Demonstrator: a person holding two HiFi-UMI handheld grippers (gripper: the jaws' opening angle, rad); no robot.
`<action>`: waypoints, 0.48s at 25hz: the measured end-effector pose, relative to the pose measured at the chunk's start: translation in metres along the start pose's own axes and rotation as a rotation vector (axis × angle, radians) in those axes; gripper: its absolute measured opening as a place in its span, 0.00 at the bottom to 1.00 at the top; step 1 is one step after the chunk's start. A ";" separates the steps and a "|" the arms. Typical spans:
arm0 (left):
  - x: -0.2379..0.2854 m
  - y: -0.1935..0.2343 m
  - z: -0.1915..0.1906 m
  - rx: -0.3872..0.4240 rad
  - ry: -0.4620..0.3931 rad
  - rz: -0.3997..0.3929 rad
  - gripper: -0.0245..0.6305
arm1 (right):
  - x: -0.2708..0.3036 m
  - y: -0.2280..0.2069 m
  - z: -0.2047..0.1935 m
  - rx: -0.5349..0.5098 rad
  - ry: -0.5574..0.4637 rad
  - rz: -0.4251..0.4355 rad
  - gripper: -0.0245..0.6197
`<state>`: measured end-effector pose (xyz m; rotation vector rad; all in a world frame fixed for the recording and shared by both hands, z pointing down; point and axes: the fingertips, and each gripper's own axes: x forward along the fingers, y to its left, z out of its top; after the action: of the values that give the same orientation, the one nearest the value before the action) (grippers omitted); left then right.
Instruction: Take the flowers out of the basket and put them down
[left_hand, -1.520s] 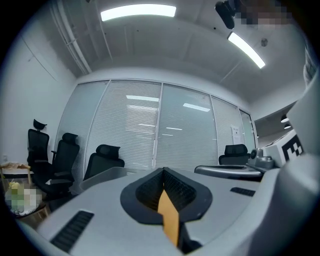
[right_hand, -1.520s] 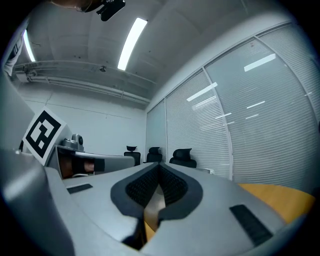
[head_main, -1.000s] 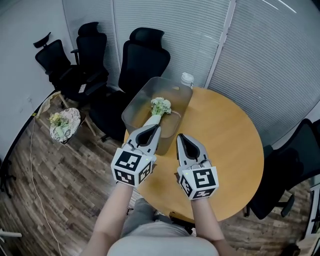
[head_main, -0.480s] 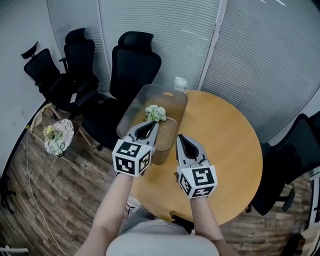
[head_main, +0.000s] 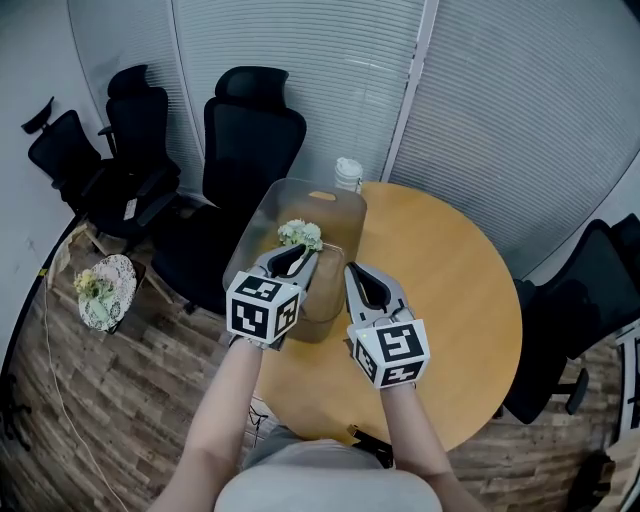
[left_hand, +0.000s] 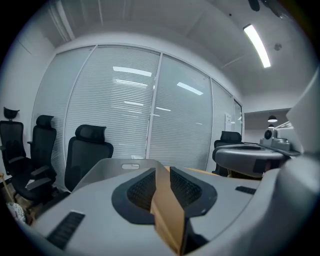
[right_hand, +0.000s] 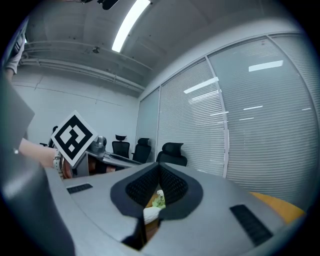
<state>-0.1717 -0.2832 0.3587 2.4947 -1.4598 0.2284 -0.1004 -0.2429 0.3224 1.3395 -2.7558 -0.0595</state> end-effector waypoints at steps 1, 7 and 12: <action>0.005 0.003 -0.003 -0.004 0.017 -0.008 0.17 | 0.004 -0.002 -0.001 -0.001 0.003 -0.001 0.08; 0.029 0.027 -0.019 -0.028 0.114 -0.015 0.24 | 0.024 -0.008 -0.010 -0.004 0.030 -0.001 0.08; 0.054 0.049 -0.030 -0.050 0.207 0.003 0.34 | 0.039 -0.014 -0.017 -0.004 0.057 -0.005 0.08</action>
<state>-0.1881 -0.3425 0.4077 2.3497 -1.3681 0.4310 -0.1123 -0.2820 0.3401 1.3254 -2.7047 -0.0264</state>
